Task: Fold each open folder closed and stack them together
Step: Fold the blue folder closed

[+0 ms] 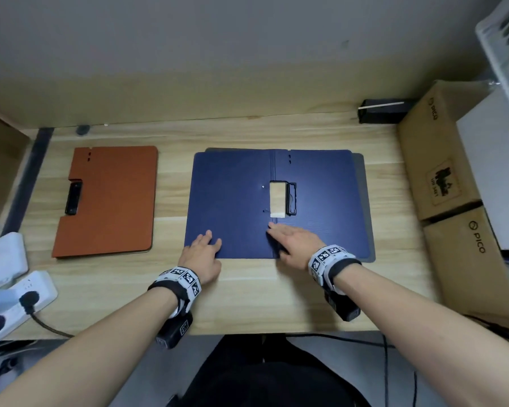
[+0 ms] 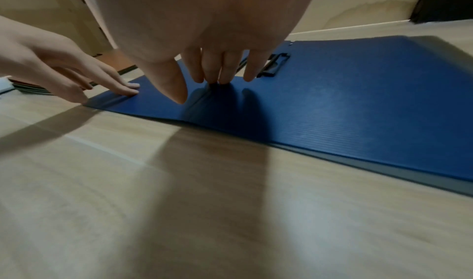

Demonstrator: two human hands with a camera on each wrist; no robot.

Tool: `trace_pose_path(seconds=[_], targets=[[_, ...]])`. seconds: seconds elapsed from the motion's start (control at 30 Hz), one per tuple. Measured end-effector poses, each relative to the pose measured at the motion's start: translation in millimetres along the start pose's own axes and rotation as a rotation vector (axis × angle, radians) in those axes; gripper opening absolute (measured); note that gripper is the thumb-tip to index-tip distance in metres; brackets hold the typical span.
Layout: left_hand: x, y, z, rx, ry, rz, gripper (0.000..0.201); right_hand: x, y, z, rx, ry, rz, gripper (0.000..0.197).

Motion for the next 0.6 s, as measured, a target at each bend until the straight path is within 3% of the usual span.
trace_pose_path(seconds=[0.23, 0.37, 0.53, 0.6], targets=[[9.0, 21.9, -13.9, 0.017, 0.002, -0.015, 0.03, 36.8, 2.6, 21.1, -0.034, -0.156, -0.012, 0.069], [15.4, 39.5, -29.2, 0.036, -0.012, 0.067, 0.032, 50.7, -1.0, 28.8, -0.058, -0.272, -0.073, 0.063], [28.2, 60.3, -37.6, 0.04, -0.009, 0.125, 0.031, 75.7, 7.1, 37.3, 0.05, -0.46, -0.206, 0.052], [82.2, 73.2, -79.9, 0.038, -0.019, 0.2, 0.03, 142.2, 14.2, 31.1, 0.062, -0.591, -0.285, 0.052]])
Point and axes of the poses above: each hand's wrist, its own z-axis away from the middle knuckle, its own y-axis out of the back of the hand, x = y × z, the point moved 4 cm from there along -z, towards the middle knuckle, and after that the axes turned 10 degrees about z, right-handed, at the moved point
